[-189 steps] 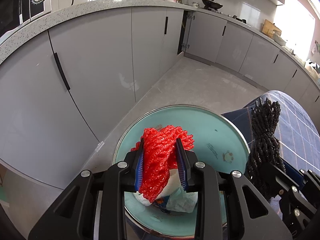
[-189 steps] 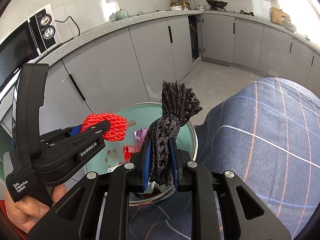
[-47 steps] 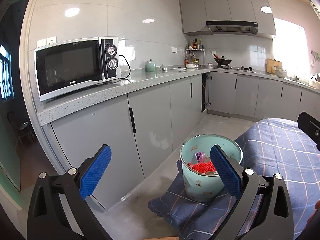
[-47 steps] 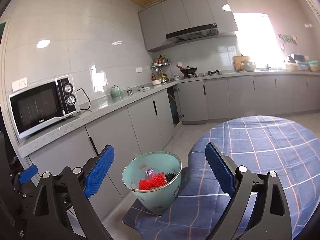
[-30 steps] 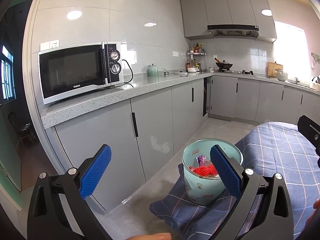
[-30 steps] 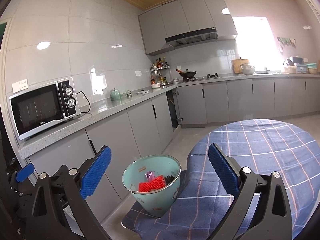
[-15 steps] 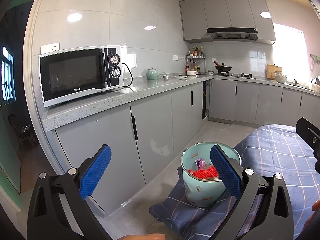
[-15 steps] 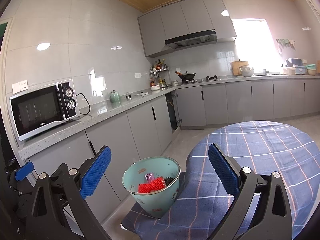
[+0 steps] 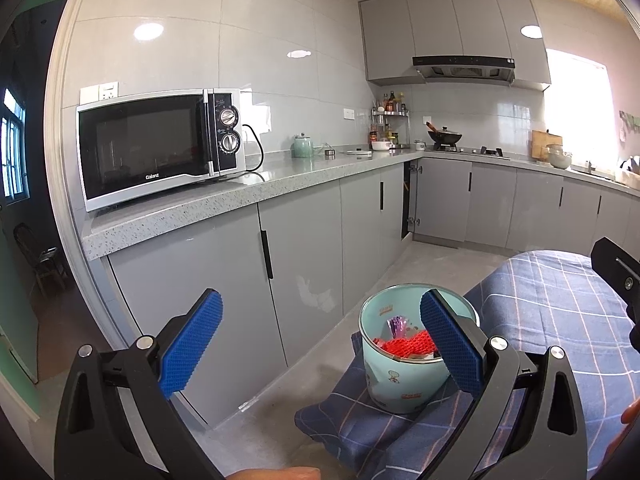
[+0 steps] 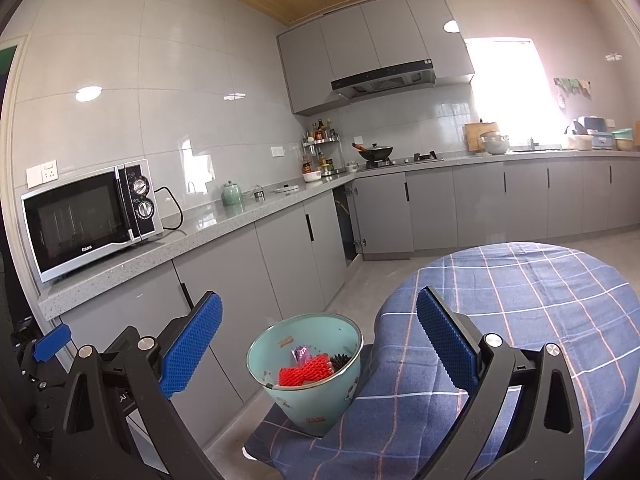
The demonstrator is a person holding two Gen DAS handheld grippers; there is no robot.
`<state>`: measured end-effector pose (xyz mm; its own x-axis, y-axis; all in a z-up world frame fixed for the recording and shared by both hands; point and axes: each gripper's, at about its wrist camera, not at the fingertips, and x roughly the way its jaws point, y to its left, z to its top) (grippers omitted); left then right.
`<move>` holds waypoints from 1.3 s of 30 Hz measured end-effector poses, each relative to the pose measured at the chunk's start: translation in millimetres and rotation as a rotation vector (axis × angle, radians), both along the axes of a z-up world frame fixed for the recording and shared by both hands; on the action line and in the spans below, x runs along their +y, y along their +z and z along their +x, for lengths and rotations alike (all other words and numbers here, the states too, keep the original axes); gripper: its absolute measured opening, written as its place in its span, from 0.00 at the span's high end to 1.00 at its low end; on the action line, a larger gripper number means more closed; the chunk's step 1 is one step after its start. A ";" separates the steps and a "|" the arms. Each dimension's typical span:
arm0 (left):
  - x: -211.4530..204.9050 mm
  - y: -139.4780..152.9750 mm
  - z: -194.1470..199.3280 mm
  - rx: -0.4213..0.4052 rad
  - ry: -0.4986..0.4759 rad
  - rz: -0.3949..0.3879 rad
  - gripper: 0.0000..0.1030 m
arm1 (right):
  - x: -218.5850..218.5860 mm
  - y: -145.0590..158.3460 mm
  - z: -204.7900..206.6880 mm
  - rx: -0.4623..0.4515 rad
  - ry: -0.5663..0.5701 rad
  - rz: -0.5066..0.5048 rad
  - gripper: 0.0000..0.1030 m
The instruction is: Collect trash
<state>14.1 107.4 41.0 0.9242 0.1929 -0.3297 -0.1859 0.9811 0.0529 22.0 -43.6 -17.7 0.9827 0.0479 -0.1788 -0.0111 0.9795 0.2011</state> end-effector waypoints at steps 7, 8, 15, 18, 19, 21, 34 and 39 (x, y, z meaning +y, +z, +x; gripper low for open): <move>-0.4 2.1 -2.0 -0.009 0.010 0.003 0.05 | -0.6 0.9 -1.1 -0.008 -0.010 0.005 0.06; -0.8 2.0 -1.9 -0.008 0.012 0.007 0.05 | -0.6 0.7 -1.2 -0.008 -0.009 0.004 0.06; -1.9 2.6 0.6 -0.012 0.016 0.024 0.05 | -0.3 0.2 -1.9 -0.009 -0.006 0.000 0.06; -1.0 2.4 1.9 -0.006 0.018 0.015 0.05 | -0.1 0.0 -1.9 -0.007 -0.005 -0.001 0.06; -0.8 2.6 2.4 -0.005 0.018 0.012 0.05 | 0.5 0.0 -1.7 -0.005 -0.004 -0.001 0.06; -0.4 3.1 2.2 -0.006 0.017 0.011 0.05 | 1.1 -0.1 -1.2 -0.003 -0.004 -0.003 0.06; 3.7 3.5 1.2 -0.007 0.007 -0.005 0.05 | 2.8 1.9 -0.9 -0.006 -0.007 -0.002 0.06; 3.6 3.5 0.4 -0.011 -0.001 -0.005 0.05 | 2.5 1.5 -0.7 -0.005 -0.008 0.000 0.06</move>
<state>14.5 111.0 44.5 0.9279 0.1905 -0.3206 -0.1857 0.9815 0.0457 21.4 -41.1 -16.2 0.9839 0.0398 -0.1741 -0.0042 0.9796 0.2008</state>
